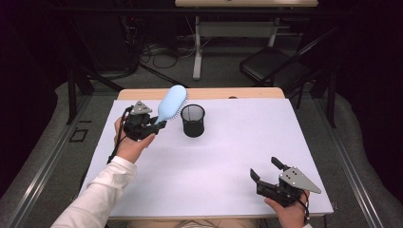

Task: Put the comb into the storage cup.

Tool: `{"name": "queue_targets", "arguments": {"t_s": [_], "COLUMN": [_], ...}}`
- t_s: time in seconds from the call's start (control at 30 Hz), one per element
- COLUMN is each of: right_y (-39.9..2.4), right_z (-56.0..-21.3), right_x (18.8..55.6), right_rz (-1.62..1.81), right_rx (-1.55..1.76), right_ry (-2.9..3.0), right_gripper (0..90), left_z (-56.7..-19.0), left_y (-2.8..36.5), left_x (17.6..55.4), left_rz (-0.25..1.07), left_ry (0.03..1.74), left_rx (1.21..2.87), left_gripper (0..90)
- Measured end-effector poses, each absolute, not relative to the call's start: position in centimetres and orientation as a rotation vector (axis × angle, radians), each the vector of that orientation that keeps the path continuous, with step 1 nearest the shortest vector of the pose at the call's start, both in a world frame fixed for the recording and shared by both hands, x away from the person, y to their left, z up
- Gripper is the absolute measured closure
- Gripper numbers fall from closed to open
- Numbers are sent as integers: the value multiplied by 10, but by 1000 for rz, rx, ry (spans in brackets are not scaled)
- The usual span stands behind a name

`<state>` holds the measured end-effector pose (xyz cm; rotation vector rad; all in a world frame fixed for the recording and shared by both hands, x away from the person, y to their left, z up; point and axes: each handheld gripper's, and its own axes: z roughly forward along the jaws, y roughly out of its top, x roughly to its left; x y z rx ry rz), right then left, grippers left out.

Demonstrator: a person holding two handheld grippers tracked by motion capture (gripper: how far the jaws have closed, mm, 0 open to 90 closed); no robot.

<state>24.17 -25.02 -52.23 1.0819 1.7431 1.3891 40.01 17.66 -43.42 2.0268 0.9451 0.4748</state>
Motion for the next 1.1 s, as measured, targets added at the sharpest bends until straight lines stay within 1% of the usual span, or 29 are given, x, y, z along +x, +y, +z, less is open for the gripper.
{"name": "queue_targets", "arguments": {"t_s": [1.1], "right_y": [-237], "right_z": [-518], "right_x": [249], "right_rz": [1362], "right_rx": [1102], "right_ry": [1854], "right_gripper": [138], "left_z": [-441], "left_y": [148], "left_x": [408], "left_rz": [447], "left_ry": [883], "left_rx": [1991], "left_gripper": [695]}}
